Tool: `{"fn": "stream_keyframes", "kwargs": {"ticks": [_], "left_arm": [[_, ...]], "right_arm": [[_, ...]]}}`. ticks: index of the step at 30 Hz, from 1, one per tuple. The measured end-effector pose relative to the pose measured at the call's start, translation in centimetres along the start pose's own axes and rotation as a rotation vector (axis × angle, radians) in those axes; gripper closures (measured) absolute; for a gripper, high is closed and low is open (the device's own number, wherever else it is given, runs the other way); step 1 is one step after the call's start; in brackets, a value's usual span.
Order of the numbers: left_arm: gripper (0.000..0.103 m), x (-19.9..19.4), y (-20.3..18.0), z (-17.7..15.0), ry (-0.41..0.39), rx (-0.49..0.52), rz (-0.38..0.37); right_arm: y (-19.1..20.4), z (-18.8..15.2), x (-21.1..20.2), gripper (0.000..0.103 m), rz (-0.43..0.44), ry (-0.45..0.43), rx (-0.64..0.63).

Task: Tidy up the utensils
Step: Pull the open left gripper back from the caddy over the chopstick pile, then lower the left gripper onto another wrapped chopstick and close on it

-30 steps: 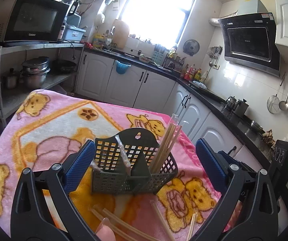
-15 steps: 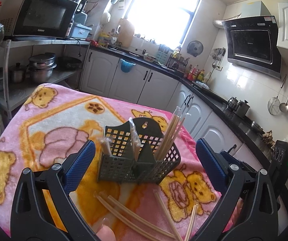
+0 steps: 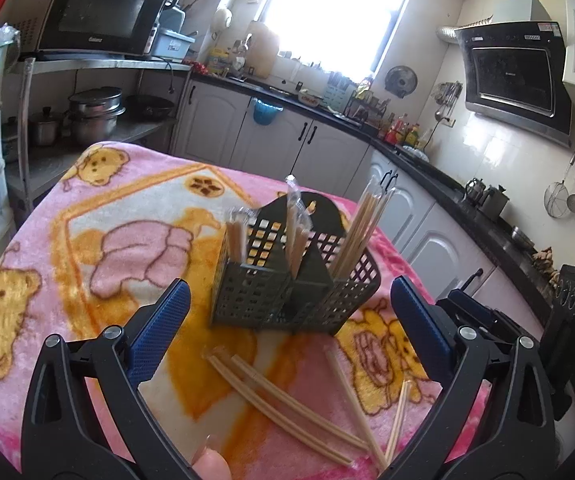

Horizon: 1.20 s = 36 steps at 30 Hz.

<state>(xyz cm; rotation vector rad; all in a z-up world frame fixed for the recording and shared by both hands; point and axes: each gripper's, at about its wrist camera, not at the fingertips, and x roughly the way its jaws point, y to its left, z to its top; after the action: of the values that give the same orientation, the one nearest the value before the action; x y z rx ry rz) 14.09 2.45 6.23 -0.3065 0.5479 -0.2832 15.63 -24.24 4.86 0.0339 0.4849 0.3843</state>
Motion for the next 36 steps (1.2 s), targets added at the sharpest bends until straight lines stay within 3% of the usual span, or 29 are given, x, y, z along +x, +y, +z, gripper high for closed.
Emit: {"fn": "stream_keyframes", "kwargs": {"ticks": [17, 32, 33, 36], "left_arm": [[0.011, 1.7, 1.6, -3.3, 0.085, 0.011, 0.078], [0.011, 4.0, 3.6, -6.3, 0.185, -0.033, 0.095], [0.011, 4.2, 3.7, -6.4, 0.19, -0.035, 0.093], [0.026, 4.8, 4.1, -7.1, 0.214, -0.044, 0.09]], "right_arm": [[0.3, -2.7, 1.0, 0.045, 0.008, 0.082, -0.002], [0.4, -4.9, 2.7, 0.045, 0.011, 0.174, -0.009], [0.4, -5.0, 2.8, 0.045, 0.012, 0.177, -0.008], [0.4, -5.3, 3.1, 0.045, 0.01, 0.192, -0.002]]}}
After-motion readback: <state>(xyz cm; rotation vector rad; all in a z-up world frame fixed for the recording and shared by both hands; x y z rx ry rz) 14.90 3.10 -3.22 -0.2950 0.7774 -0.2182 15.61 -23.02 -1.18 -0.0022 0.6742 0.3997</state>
